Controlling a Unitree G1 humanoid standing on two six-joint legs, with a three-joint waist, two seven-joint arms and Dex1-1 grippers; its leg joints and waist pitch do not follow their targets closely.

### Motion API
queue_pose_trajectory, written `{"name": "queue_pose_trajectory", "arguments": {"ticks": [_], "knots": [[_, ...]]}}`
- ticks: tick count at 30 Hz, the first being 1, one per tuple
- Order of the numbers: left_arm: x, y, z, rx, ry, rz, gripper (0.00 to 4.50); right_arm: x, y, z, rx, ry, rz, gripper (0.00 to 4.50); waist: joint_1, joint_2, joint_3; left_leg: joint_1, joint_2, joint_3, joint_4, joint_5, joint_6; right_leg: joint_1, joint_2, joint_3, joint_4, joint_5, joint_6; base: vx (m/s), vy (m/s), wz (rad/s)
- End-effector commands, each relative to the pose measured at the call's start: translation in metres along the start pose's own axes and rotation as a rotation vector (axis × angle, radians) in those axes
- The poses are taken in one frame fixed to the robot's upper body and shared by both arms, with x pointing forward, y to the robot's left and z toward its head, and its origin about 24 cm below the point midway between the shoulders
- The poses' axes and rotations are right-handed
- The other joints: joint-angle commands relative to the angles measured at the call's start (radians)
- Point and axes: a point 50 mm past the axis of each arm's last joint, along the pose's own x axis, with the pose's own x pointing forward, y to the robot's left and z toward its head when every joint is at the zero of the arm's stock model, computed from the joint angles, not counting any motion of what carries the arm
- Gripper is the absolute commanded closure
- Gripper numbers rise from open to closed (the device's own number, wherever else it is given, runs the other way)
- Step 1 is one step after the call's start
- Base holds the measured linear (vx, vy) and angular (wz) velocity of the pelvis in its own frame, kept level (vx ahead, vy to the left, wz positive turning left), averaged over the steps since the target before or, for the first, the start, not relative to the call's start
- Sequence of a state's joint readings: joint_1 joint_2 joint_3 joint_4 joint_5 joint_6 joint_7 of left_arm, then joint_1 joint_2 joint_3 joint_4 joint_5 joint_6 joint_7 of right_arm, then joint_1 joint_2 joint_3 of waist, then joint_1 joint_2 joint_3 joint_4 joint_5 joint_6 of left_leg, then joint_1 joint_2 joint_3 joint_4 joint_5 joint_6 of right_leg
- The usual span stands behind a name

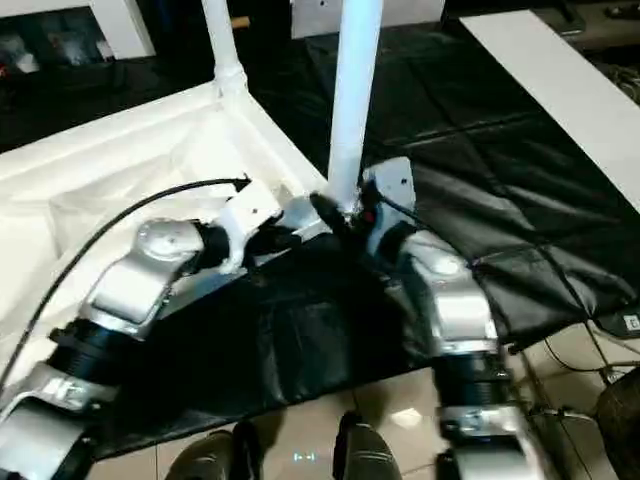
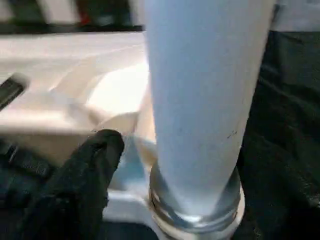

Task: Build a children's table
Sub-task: Rotate leg to tighten

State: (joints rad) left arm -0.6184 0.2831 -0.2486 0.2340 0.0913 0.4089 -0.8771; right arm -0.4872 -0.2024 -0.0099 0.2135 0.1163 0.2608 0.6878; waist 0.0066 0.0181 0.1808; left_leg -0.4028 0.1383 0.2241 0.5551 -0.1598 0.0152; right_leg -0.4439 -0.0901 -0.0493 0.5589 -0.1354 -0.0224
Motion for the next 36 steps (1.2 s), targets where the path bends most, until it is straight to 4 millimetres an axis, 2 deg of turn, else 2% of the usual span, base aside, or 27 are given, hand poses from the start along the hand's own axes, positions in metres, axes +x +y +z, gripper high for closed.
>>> {"name": "queue_pose_trajectory", "arguments": {"ticks": [1,2,3,4,6,8,9,10,11,13,16,18,19,20,25,27,28,29,30,31,36], "knots": [[0.000,-0.008,0.002,0.059,-0.041,-0.104,4.50,0.000,0.010,-0.011,0.006,0.033,0.120,0.55,0.005,-0.002,-0.081,0.027,0.087,-0.046,-0.052,-0.160,0.137,0.064,-0.073,0.049,-0.047,-0.162,-0.277,0.000,0.000,0.00],[-0.003,-0.009,0.000,0.087,-0.047,-0.143,4.50,-0.005,0.008,-0.010,-0.013,0.037,0.162,0.55,0.007,-0.002,-0.080,0.029,0.087,-0.048,-0.052,-0.166,0.131,0.066,-0.072,0.047,-0.049,-0.182,-0.273,0.000,0.000,0.00],[-0.007,-0.009,-0.005,0.110,-0.036,-0.189,4.50,-0.011,0.005,-0.010,-0.037,0.045,0.218,0.55,0.006,-0.008,-0.086,0.032,0.087,-0.047,-0.052,-0.187,0.123,0.066,-0.071,0.047,-0.051,-0.219,-0.268,0.000,0.000,0.00],[-0.009,-0.009,-0.008,0.115,-0.025,-0.210,4.50,-0.014,0.003,-0.010,-0.049,0.049,0.247,0.55,0.008,-0.004,-0.083,0.034,0.089,-0.048,-0.053,-0.196,0.118,0.064,-0.070,0.048,-0.051,-0.238,-0.265,0.000,0.000,0.00],[-0.013,-0.008,-0.013,0.133,-0.012,-0.250,4.50,-0.020,0.001,-0.008,-0.072,0.057,0.313,0.55,0.010,0.000,-0.083,0.039,0.094,-0.047,-0.054,-0.196,0.109,0.059,-0.067,0.049,-0.049,-0.230,-0.268,0.000,0.000,0.00],[-0.013,-0.008,-0.013,0.133,-0.012,-0.250,4.50,-0.020,0.001,-0.008,-0.072,0.057,0.313,0.55,0.014,0.001,-0.083,0.038,0.095,-0.047,-0.055,-0.192,0.108,0.059,-0.067,0.048,-0.045,-0.218,-0.274,0.000,0.000,0.00],[-0.017,-0.007,-0.016,0.142,-0.013,-0.283,4.50,-0.025,-0.001,-0.007,-0.081,0.061,0.363,0.55,0.017,0.003,-0.084,0.040,0.095,-0.046,-0.054,-0.196,0.108,0.058,-0.067,0.048,-0.045,-0.212,-0.279,0.000,0.000,0.00],[-0.021,-0.007,-0.020,0.160,-0.008,-0.333,4.50,-0.030,-0.003,-0.006,-0.085,0.072,0.434,0.55,0.020,-0.003,-0.090,0.041,0.097,-0.045,-0.052,-0.187,0.106,0.062,-0.066,0.048,-0.041,-0.199,-0.283,0.000,0.000,0.00],[-0.024,-0.006,-0.023,0.173,-0.004,-0.369,4.50,-0.035,-0.005,-0.006,-0.086,0.079,0.485,0.55,0.025,0.000,-0.090,0.043,0.096,-0.044,-0.051,-0.190,0.110,0.061,-0.067,0.048,-0.041,-0.200,-0.286,0.000,0.000,0.00],[-0.029,-0.006,-0.027,0.191,0.008,-0.433,4.50,-0.040,-0.007,-0.004,-0.076,0.095,0.565,0.80,0.033,0.000,-0.091,0.041,0.096,-0.041,-0.049,-0.186,0.113,0.062,-0.068,0.048,-0.038,-0.188,-0.292,0.000,0.000,0.00],[-0.032,-0.007,-0.029,0.215,0.031,-0.488,4.50,-0.043,-0.007,-0.004,-0.074,0.120,0.630,0.91,0.037,-0.002,-0.090,0.038,0.096,-0.043,-0.049,-0.196,0.111,0.063,-0.071,0.048,-0.039,-0.211,-0.294,0.000,0.000,0.00],[-0.034,-0.008,-0.030,0.236,0.045,-0.525,4.50,-0.045,-0.007,-0.004,-0.078,0.138,0.670,1.25,0.038,-0.002,-0.090,0.038,0.097,-0.043,-0.049,-0.206,0.103,0.062,-0.073,0.050,-0.040,-0.239,-0.287,0.000,0.000,0.00],[-0.034,-0.009,-0.030,0.241,0.049,-0.541,4.50,-0.045,-0.007,-0.004,-0.079,0.144,0.688,1.30,0.039,-0.008,-0.092,0.039,0.099,-0.044,-0.048,-0.198,0.101,0.062,-0.075,0.050,-0.039,-0.245,-0.288,0.000,0.000,0.00],[-0.035,-0.009,-0.031,0.246,0.054,-0.550,4.50,-0.046,-0.007,-0.004,-0.078,0.147,0.701,1.31,0.040,-0.006,-0.091,0.040,0.099,-0.044,-0.049,-0.197,0.099,0.061,-0.075,0.050,-0.040,-0.251,-0.286,0.000,0.000,0.00],[-0.035,-0.008,-0.032,0.284,0.070,-0.592,4.50,-0.043,-0.004,-0.004,-0.075,0.150,0.758,1.79,0.050,-0.005,-0.095,0.044,0.098,-0.040,-0.045,-0.181,0.098,0.058,-0.072,0.051,-0.036,-0.229,-0.292,0.000,0.000,0.00],[-0.035,-0.007,-0.032,0.290,0.070,-0.606,4.50,-0.042,-0.003,-0.004,-0.072,0.148,0.784,1.85,0.052,-0.006,-0.097,0.042,0.098,-0.041,-0.044,-0.169,0.101,0.059,-0.072,0.050,-0.033,-0.214,-0.295,0.000,0.000,0.00],[-0.035,-0.007,-0.032,0.290,0.070,-0.606,4.50,-0.042,-0.003,-0.004,-0.072,0.148,0.784,2.11,0.052,-0.007,-0.097,0.040,0.097,-0.041,-0.044,-0.167,0.104,0.061,-0.072,0.050,-0.032,-0.212,-0.297,0.000,0.000,0.00],[-0.035,-0.007,-0.032,0.293,0.069,-0.609,4.50,-0.042,-0.002,-0.004,-0.069,0.149,0.797,2.11,0.052,-0.007,-0.097,0.040,0.097,-0.041,-0.043,-0.169,0.104,0.061,-0.073,0.050,-0.032,-0.214,-0.297,0.000,0.000,0.00],[-0.034,-0.007,-0.031,0.296,0.069,-0.610,4.50,-0.041,-0.001,-0.004,-0.067,0.151,0.806,2.18,0.052,-0.008,-0.096,0.039,0.097,-0.042,-0.043,-0.173,0.102,0.060,-0.073,0.050,-0.033,-0.226,-0.295,0.000,0.000,0.00],[-0.034,-0.007,-0.031,0.297,0.068,-0.611,4.50,-0.041,-0.001,-0.004,-0.065,0.153,0.814,2.30,0.052,-0.013,-0.094,0.038,0.096,-0.042,-0.043,-0.183,0.099,0.060,-0.074,0.051,-0.035,-0.246,-0.290,0.000,0.000,0.00],[-0.034,-0.005,-0.031,0.286,0.062,-0.596,4.50,-0.043,0.003,-0.006,-0.046,0.162,0.831,2.48,0.053,-0.010,-0.090,0.040,0.098,-0.045,-0.046,-0.219,0.080,0.056,-0.075,0.052,-0.041,-0.322,-0.269,0.000,0.000,0.00]]}}
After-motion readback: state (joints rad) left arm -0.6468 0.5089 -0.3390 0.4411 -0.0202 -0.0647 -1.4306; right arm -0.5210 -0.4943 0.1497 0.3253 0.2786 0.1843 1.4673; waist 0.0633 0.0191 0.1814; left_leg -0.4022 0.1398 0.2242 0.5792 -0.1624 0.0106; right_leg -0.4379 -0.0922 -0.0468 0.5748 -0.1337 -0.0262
